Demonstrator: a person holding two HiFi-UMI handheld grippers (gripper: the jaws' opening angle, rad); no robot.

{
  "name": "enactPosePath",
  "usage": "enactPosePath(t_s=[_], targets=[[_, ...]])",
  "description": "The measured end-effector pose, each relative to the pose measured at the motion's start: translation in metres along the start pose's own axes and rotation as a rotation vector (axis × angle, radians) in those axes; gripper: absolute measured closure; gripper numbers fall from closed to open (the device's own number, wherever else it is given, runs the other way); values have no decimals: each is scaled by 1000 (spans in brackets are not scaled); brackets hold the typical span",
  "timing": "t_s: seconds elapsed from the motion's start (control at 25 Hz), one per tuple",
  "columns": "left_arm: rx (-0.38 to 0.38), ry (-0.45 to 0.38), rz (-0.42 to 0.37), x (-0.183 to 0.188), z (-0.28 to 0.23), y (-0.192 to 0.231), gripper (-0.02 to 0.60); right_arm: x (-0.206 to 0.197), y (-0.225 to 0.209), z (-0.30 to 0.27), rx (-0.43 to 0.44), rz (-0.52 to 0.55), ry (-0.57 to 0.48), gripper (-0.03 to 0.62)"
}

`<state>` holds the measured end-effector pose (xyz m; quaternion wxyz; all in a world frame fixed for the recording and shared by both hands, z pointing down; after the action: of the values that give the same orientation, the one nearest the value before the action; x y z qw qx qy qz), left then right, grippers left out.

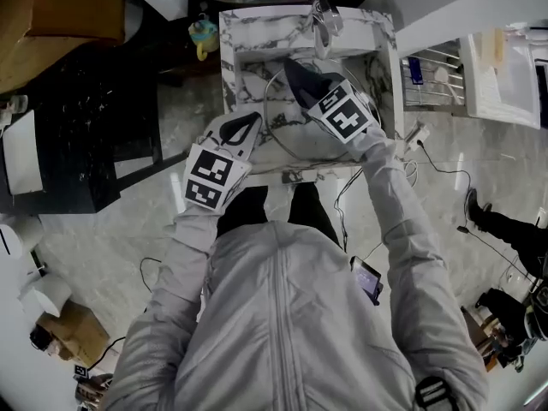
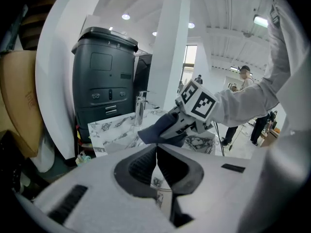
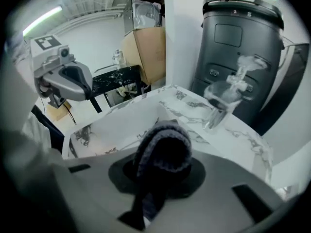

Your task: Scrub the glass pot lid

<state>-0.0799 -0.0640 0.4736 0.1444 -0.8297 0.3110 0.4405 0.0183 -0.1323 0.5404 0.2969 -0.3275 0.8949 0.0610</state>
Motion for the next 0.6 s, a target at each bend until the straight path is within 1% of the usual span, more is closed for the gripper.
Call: enactPosePath(t_s=[0.2, 0.28, 0.36, 0.44, 0.6], targets=[[12, -70, -67, 38, 6, -10, 554, -1, -5, 66, -70, -45, -92, 526], [7, -103, -112, 56, 7, -16, 554, 2, -4, 94, -90, -48, -137, 526], [1, -137, -172, 78, 8, -24, 554, 4, -3, 123, -108, -44, -173, 526], [7, -184, -224, 103, 11, -28, 554, 8, -3, 151, -138, -36, -209, 526], [28, -282, -287, 149, 23, -35, 554, 11, 0, 200, -202, -38, -283, 526]])
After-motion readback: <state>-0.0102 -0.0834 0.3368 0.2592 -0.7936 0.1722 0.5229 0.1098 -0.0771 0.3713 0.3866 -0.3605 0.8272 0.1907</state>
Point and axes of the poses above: the fingertips, and each gripper's own axes: z backward along the fingers, y to its left, x out of its top, the point moved 1 cm from there along z, backward along the fingers, and after that the axes turned 7 degrees about -z, right-handed, at the moved point
